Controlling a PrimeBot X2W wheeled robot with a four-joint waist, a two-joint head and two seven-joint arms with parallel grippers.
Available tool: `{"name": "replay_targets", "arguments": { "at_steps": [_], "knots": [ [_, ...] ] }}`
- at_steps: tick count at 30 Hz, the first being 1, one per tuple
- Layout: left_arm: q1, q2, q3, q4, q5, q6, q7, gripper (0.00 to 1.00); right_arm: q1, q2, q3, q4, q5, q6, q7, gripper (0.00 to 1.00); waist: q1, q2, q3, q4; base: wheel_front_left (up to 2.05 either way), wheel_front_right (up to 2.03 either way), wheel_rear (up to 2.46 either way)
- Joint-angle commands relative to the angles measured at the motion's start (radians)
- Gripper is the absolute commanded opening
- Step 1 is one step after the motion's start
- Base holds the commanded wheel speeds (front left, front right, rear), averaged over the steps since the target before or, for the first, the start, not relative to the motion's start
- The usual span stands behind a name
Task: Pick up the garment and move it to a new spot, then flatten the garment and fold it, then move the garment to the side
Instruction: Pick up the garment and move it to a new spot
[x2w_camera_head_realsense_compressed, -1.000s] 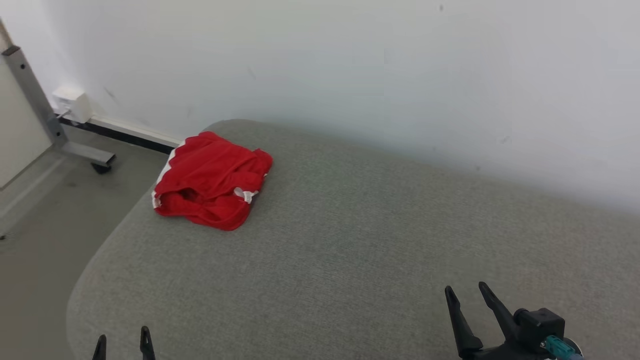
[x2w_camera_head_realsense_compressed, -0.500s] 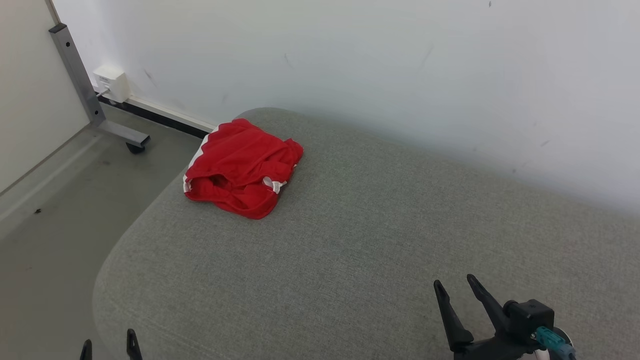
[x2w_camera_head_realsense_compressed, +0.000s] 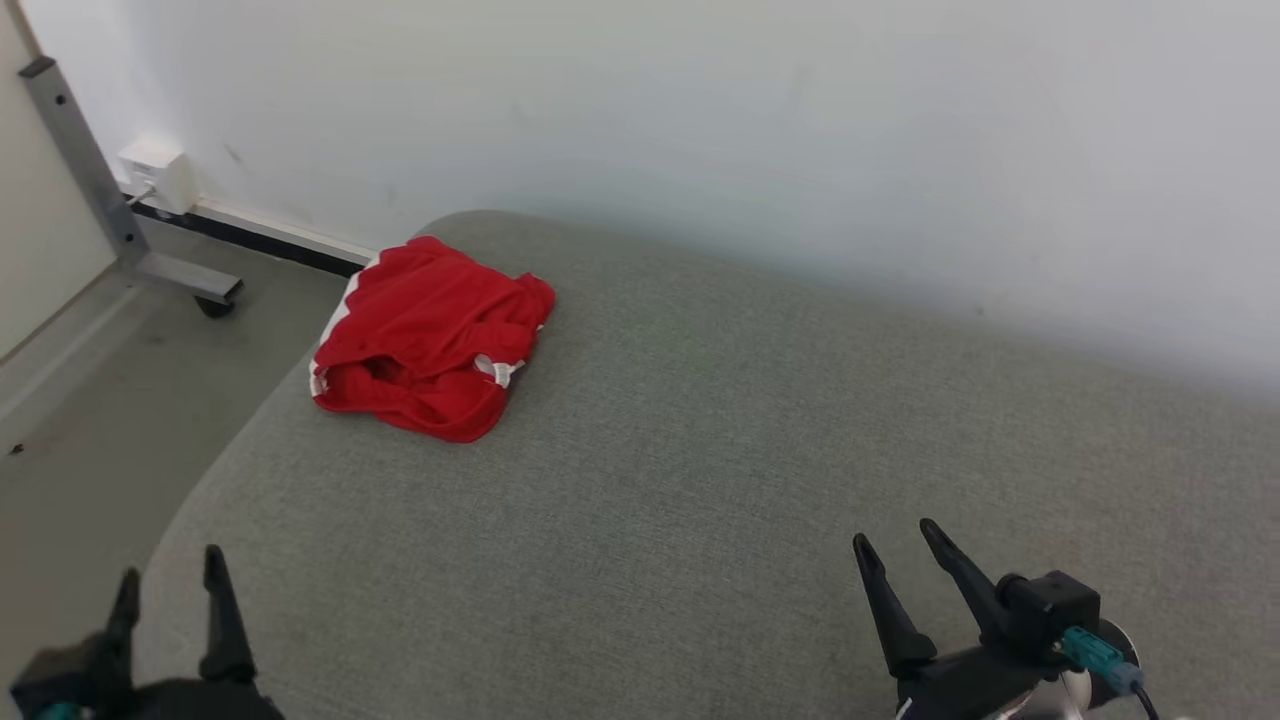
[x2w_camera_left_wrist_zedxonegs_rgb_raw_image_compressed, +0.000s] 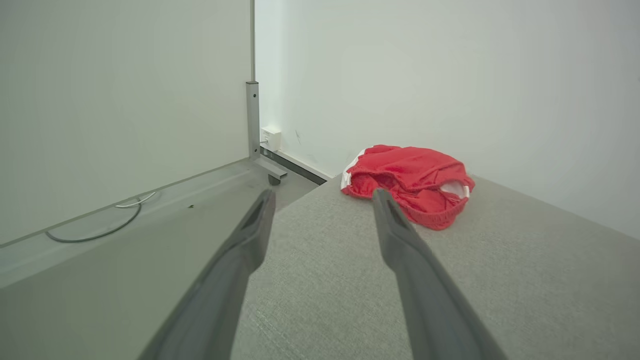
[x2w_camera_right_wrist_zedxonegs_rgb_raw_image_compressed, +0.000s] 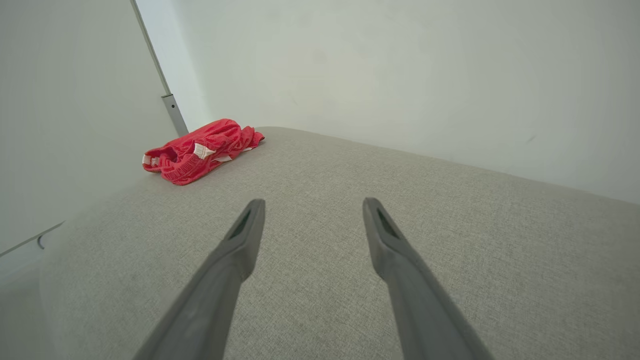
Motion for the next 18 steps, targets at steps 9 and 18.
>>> {"name": "replay_targets", "arguments": {
  "at_steps": [9,18],
  "knots": [
    [-0.222,0.100,0.094,0.100,-0.116,-0.016,0.107,1.00,-0.097,-0.053,0.048,-0.094,0.000,-0.002,0.044,1.00,0.0000,-0.0001,0.192,-0.254,0.00,0.00,0.00],
    [-0.422,0.141,0.187,0.190,-0.301,-0.020,0.291,1.00,-0.187,-0.082,0.068,-0.218,-0.008,-0.002,0.063,1.00,0.0000,-0.0001,0.401,-0.439,0.00,0.00,0.00]
  ]
}}
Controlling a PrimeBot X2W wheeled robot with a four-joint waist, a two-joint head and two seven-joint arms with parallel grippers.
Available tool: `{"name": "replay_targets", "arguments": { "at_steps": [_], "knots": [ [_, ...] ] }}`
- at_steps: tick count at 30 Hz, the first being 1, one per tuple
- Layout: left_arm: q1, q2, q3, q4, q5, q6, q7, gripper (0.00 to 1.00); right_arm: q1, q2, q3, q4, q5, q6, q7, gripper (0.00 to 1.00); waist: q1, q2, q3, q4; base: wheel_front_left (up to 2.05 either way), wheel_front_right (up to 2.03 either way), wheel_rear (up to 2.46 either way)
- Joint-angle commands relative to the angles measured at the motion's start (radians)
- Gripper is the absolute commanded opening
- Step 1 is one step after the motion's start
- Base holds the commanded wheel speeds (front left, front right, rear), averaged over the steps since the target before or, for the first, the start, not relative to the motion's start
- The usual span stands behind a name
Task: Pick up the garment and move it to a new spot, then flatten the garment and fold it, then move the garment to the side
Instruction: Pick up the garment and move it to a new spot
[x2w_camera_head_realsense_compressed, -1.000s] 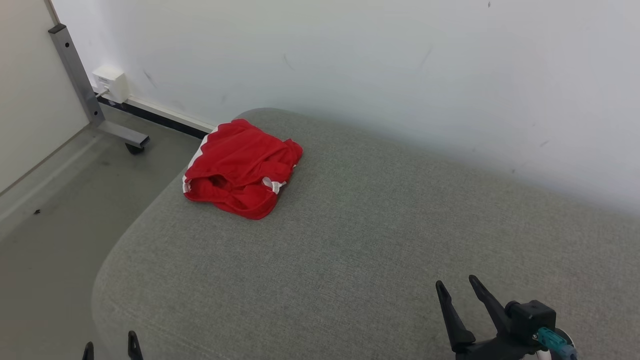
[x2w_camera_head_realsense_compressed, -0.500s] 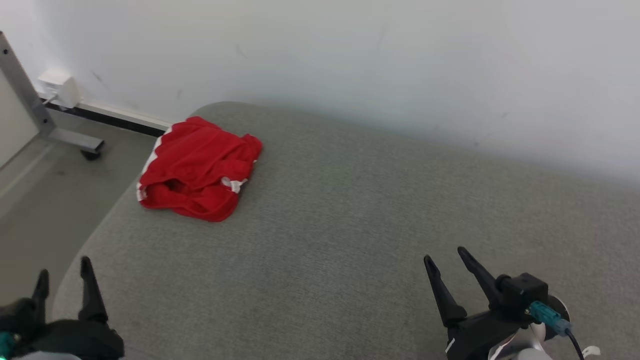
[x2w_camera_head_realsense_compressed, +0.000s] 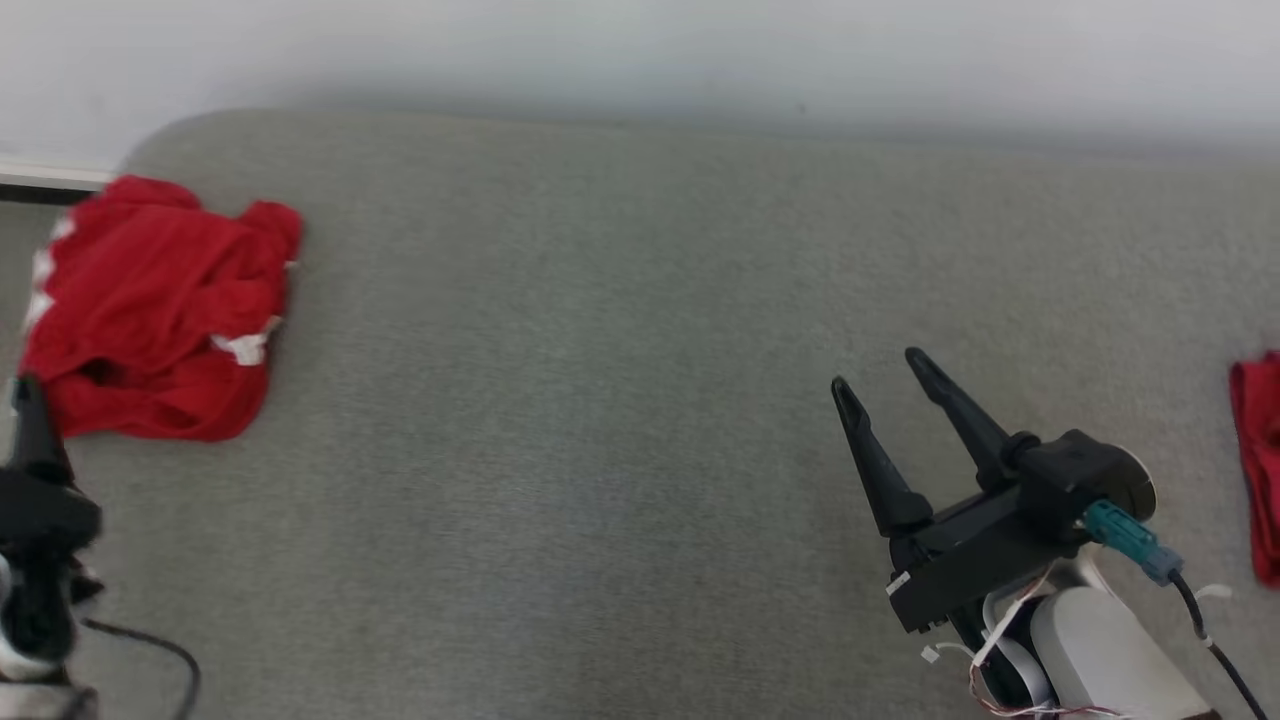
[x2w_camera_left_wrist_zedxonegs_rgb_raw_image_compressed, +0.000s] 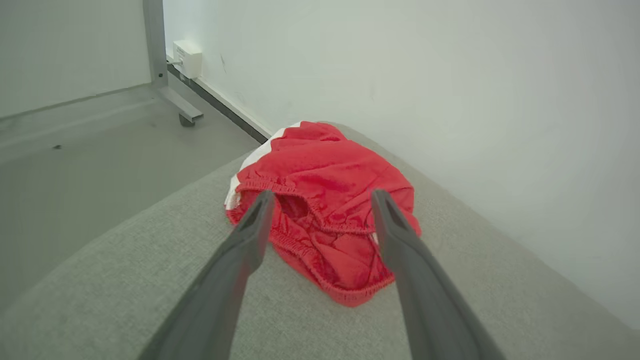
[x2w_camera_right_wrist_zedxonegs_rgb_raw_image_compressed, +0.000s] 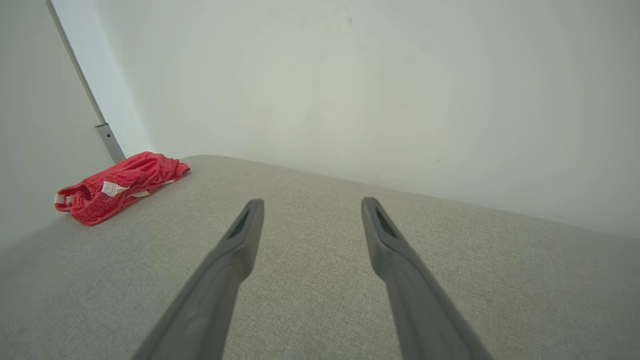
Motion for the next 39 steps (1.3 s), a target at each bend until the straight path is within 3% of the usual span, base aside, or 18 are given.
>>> {"name": "replay_targets", "arguments": {
  "at_steps": [1,4,10,18,25,29,30,31,32,39],
  "knots": [
    [-0.045,0.009,0.026,0.005,-0.041,0.006,0.037,1.00,-0.018,0.001,0.003,-0.015,0.001,-0.002,-0.006,1.00,-0.0002,-0.0003,0.192,-0.189,0.00,0.00,0.00],
    [-0.110,0.026,0.074,0.003,-0.112,0.041,0.119,1.00,-0.032,0.008,0.006,-0.034,0.004,-0.002,-0.016,1.00,-0.0002,-0.0003,0.242,-0.227,0.00,0.00,0.00],
    [-0.224,0.119,0.127,0.029,-0.172,0.116,0.253,1.00,-0.057,0.025,0.006,-0.048,0.007,-0.002,-0.041,1.00,-0.0002,-0.0003,0.320,-0.281,0.00,0.00,0.00],
    [-0.246,0.210,0.163,0.076,-0.169,0.250,0.408,1.00,-0.078,0.049,0.010,-0.026,0.021,-0.002,-0.076,1.00,-0.0002,-0.0003,0.366,-0.331,0.00,0.00,0.00],
    [-0.199,0.192,0.162,0.103,-0.189,0.327,0.531,1.00,-0.093,0.045,0.012,-0.011,0.029,-0.002,-0.094,1.00,-0.0002,-0.0003,0.374,-0.346,0.00,0.00,0.00],
    [-0.170,0.154,0.147,0.100,-0.222,0.327,0.603,1.00,-0.095,0.043,0.011,-0.005,0.032,-0.002,-0.098,1.00,-0.0002,-0.0003,0.359,-0.340,0.00,0.00,0.00],
    [-0.161,0.148,0.145,0.095,-0.227,0.319,0.615,0.95,-0.095,0.042,0.012,-0.003,0.034,-0.002,-0.100,1.00,-0.0002,-0.0003,0.353,-0.338,0.00,0.00,0.00],
    [-0.152,0.145,0.142,0.089,-0.233,0.312,0.624,0.17,-0.095,0.042,0.013,0.000,0.037,-0.002,-0.102,1.00,-0.0002,-0.0003,0.345,-0.335,0.00,0.00,0.00],
    [-0.142,0.142,0.137,0.084,-0.235,0.304,0.634,0.00,-0.095,0.043,0.013,0.003,0.038,-0.002,-0.105,1.00,-0.0002,-0.0003,0.334,-0.332,0.00,0.00,0.00],
    [-0.110,0.177,0.163,-0.002,-0.237,0.267,0.602,0.00,-0.075,0.053,0.016,0.027,0.053,-0.002,-0.114,1.00,-0.0002,-0.0003,0.254,-0.304,0.00,0.00,0.00]
  ]
}}
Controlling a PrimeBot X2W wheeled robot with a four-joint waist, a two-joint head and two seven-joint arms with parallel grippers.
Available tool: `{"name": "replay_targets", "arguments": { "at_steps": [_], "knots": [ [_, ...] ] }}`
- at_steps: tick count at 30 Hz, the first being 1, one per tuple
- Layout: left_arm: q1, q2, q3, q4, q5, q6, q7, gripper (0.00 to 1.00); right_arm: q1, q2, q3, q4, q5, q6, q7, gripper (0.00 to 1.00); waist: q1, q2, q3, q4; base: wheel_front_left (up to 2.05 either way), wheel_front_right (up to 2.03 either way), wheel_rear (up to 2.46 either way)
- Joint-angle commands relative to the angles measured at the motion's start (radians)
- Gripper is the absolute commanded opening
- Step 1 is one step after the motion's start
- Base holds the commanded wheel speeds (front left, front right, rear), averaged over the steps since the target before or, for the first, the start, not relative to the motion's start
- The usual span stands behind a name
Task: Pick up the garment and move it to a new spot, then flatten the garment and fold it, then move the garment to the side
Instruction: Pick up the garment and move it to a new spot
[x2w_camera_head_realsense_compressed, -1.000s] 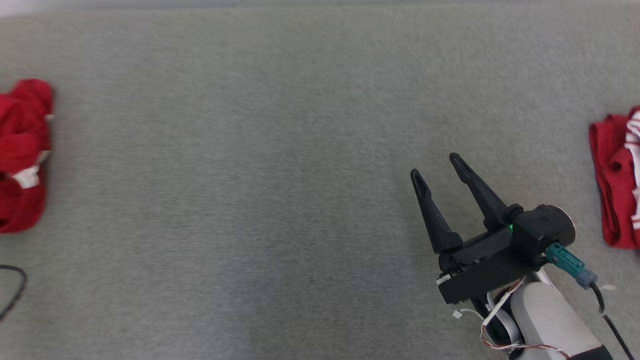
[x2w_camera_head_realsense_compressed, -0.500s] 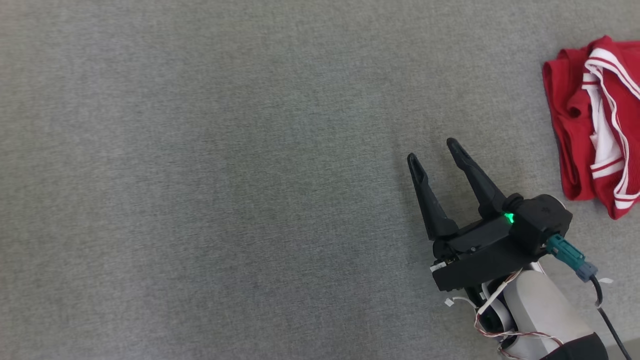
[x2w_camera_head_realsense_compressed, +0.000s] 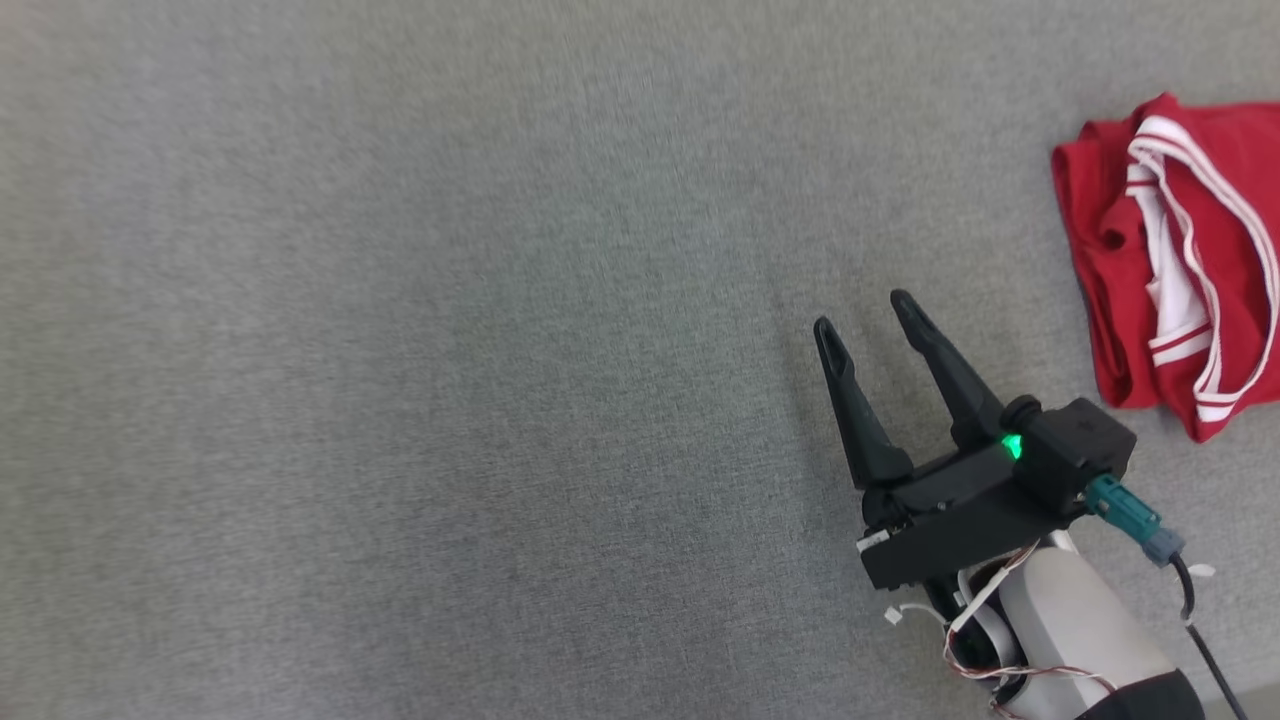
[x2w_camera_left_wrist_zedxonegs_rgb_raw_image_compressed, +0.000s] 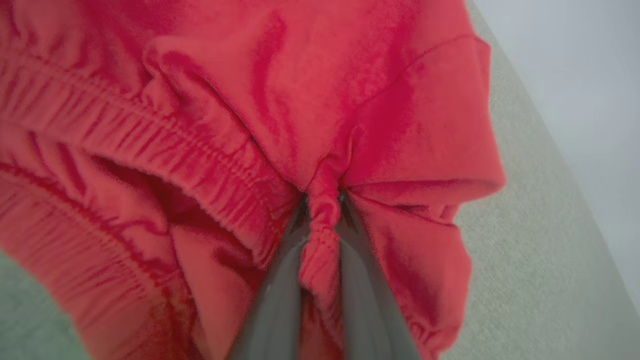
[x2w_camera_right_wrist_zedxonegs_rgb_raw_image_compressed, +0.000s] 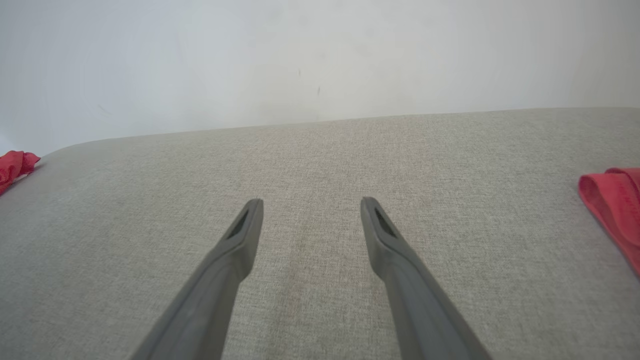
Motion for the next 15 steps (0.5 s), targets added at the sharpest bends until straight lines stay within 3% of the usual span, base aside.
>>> {"name": "replay_targets", "arguments": {
  "at_steps": [1,11,15],
  "knots": [
    [0.027,-0.018,-0.008,0.001,-0.001,-0.005,0.000,0.00,0.016,0.005,0.001,0.005,0.005,-0.002,-0.005,1.00,-0.0001,-0.0001,-0.057,0.027,0.00,0.00,0.00],
    [-0.003,0.011,-0.025,-0.170,-0.030,-0.105,-0.020,0.00,0.089,0.017,0.011,0.070,0.030,-0.002,-0.013,1.00,-0.0001,-0.0001,-0.270,0.055,0.00,0.00,0.00],
    [-0.034,-0.023,-0.066,-0.260,-0.059,-0.128,0.003,0.00,0.124,0.025,0.007,0.087,0.038,-0.002,-0.015,1.00,-0.0001,-0.0001,-0.343,0.046,0.00,0.00,0.00]
  ]
}}
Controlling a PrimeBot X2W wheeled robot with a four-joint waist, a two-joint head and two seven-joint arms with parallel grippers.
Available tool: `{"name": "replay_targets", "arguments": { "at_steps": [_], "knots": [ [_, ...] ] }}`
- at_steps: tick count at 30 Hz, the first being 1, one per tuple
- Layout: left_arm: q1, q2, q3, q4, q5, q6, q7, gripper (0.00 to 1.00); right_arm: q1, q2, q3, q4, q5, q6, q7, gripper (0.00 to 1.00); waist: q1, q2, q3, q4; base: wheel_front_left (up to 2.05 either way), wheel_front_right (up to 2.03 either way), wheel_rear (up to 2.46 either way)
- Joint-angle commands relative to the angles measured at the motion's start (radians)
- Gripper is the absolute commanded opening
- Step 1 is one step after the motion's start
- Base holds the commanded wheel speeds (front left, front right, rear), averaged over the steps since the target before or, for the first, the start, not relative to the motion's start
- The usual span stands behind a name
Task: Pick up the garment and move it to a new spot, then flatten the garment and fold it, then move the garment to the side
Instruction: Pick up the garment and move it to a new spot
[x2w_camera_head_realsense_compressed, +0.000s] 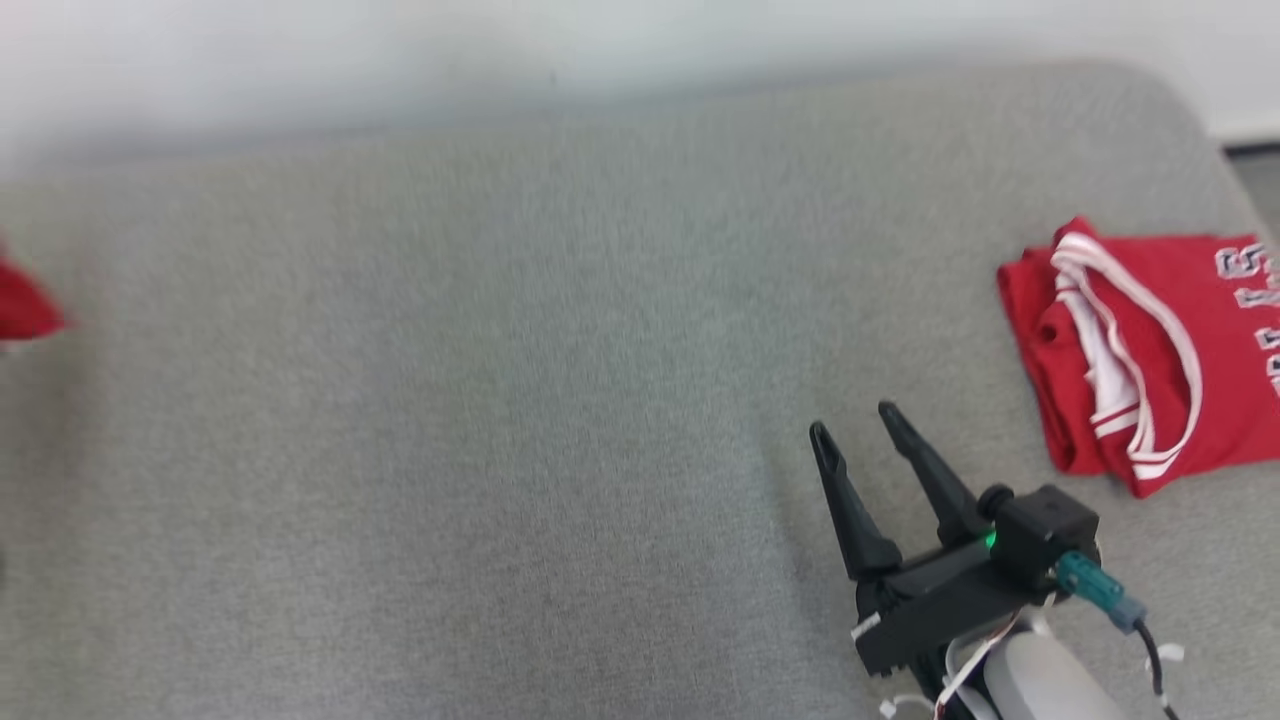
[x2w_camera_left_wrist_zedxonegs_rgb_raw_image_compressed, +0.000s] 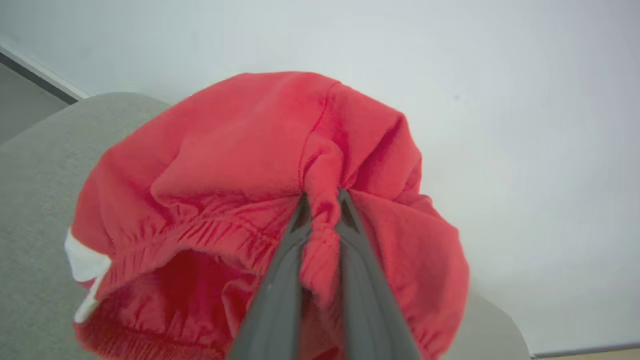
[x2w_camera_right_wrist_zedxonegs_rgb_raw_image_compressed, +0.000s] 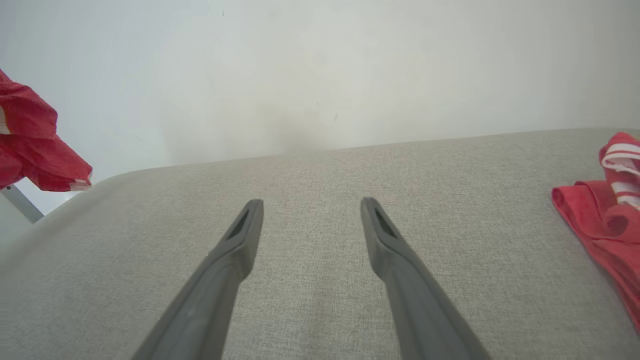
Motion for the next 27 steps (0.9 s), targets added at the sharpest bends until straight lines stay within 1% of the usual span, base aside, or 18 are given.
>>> {"name": "replay_targets", "arguments": {
  "at_steps": [1,5,9,12,14,17,19,21,23,24,25,27],
  "knots": [
    [-0.009,-0.017,-0.015,-0.020,-0.014,-0.007,0.008,0.00,0.022,0.003,0.001,0.006,0.005,-0.002,-0.001,1.00,0.0001,0.0000,-0.112,0.002,0.00,0.00,0.00],
    [-0.023,-0.079,-0.084,-0.102,-0.032,-0.020,0.033,0.00,0.047,0.005,0.001,0.005,0.005,-0.002,0.007,1.00,0.0001,0.0000,-0.167,-0.023,0.00,0.00,0.00],
    [-0.023,-0.165,-0.168,-0.187,-0.053,-0.028,0.051,0.00,0.068,0.005,-0.010,-0.006,0.001,-0.002,0.019,1.00,0.0001,0.0000,-0.206,-0.058,0.00,0.00,0.00],
    [-0.014,-0.231,-0.230,-0.225,-0.075,-0.036,0.064,0.00,0.079,0.003,-0.014,-0.020,-0.003,-0.002,0.031,1.00,0.0001,0.0000,-0.216,-0.087,0.00,0.00,0.00],
    [0.004,-0.274,-0.275,-0.241,-0.077,-0.040,0.073,0.00,0.084,0.004,-0.015,-0.031,-0.007,-0.002,0.039,1.00,0.0001,0.0000,-0.218,-0.109,0.00,0.00,0.00],
    [0.046,-0.319,-0.343,-0.254,-0.071,-0.041,0.077,0.00,0.092,0.003,-0.020,-0.042,-0.007,-0.002,0.048,1.00,0.0001,0.0000,-0.216,-0.143,0.00,0.00,0.00],
    [0.113,-0.350,-0.413,-0.251,-0.065,-0.035,0.058,0.00,0.095,0.006,-0.021,-0.054,-0.008,-0.002,0.054,1.00,0.0001,0.0000,-0.209,-0.180,0.00,0.00,0.00],
    [0.163,-0.357,-0.456,-0.225,-0.035,-0.037,0.034,0.00,0.099,0.009,-0.024,-0.062,-0.007,-0.002,0.060,1.00,0.0001,0.0000,-0.201,-0.203,0.00,0.00,0.00],
    [0.202,-0.363,-0.479,-0.180,-0.040,-0.039,-0.003,0.00,0.105,0.011,-0.027,-0.065,-0.008,-0.002,0.061,1.00,0.0001,0.0000,-0.191,-0.224,0.00,0.00,0.00],
    [0.202,-0.363,-0.479,-0.180,-0.040,-0.039,-0.003,0.00,0.105,0.011,-0.027,-0.065,-0.008,-0.002,0.061,1.00,0.0001,0.0000,-0.191,-0.224,0.00,0.00,0.00],
    [0.223,-0.368,-0.484,-0.149,-0.044,-0.038,-0.030,0.00,0.108,0.012,-0.027,-0.067,-0.008,-0.002,0.064,1.00,0.0001,0.0000,-0.186,-0.235,0.00,0.00,0.00],
    [0.250,-0.370,-0.510,-0.082,-0.012,-0.041,-0.086,0.00,0.110,0.010,-0.029,-0.072,-0.007,-0.002,0.067,1.00,0.0001,0.0000,-0.176,-0.251,0.00,0.00,0.00]
  ]
}}
